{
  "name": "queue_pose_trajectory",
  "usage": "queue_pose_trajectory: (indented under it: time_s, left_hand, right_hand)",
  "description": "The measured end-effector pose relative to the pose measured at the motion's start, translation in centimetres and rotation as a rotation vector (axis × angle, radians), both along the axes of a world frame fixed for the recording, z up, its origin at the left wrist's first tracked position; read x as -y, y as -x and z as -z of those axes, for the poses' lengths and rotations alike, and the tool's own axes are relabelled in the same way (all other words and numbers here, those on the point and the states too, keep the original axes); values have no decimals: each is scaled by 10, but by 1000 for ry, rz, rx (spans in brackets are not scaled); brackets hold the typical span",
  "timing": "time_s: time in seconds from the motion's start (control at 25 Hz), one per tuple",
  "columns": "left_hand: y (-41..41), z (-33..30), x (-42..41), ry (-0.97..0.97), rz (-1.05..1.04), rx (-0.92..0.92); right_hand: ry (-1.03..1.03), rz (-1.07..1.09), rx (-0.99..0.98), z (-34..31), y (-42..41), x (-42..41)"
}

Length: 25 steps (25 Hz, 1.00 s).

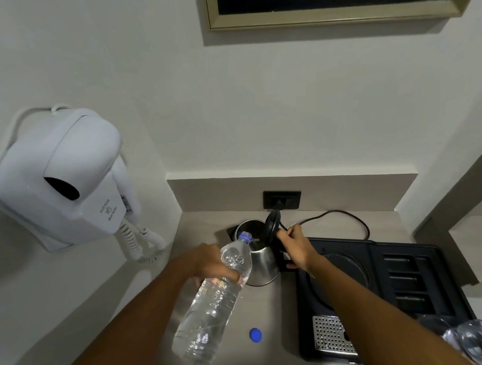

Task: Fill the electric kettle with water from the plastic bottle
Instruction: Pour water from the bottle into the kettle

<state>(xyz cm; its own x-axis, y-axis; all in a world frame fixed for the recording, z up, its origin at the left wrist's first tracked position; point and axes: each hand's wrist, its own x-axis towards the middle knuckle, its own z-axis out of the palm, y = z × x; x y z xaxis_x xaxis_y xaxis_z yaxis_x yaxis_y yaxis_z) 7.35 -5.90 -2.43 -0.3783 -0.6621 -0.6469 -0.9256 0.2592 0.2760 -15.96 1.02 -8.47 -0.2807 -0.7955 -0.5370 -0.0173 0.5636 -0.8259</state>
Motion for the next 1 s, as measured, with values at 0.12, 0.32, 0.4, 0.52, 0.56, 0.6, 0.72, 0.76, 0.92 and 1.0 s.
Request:
queue_pose_trajectory:
  time_s: [0.12,0.32,0.4,0.52,0.56,0.6,0.72,0.76,0.92,1.0]
  left_hand:
    - [2,-6,2,-38,-15,25]
    - [6,-11,5,-68,-17,81]
    - [8,-12,4,-63,-6,99]
    - [9,-15,3,-74,3,114]
    - [9,-16,3,-79,3,117]
    - [9,-17,3,-84,2,120]
    - [10,-20,2,-97,-12,120]
    - [10,-20,2,-99,-11,119]
    - [11,-19,2,-102,-3,123]
    - [11,-19,3,-98,2,136]
  right_hand:
    - [-3,-4,-9,-1,0,-1]
    - [-15,-19,-1,-2,1,-2]
    - [-20,-21,0,-2,1,-2]
    - [-21,-9,-7,-3,0,-1]
    - [-18,-8,-7,-3,0,-1]
    - [-17,-10,-5,-4,0,-1]
    - [-17,-14,2,-4,0,-1]
    - [-17,-12,0,-4,0,-1]
    - [-5,-10,2,-3,0,-1]
    - [-2,-8,0,-4,0,-2]
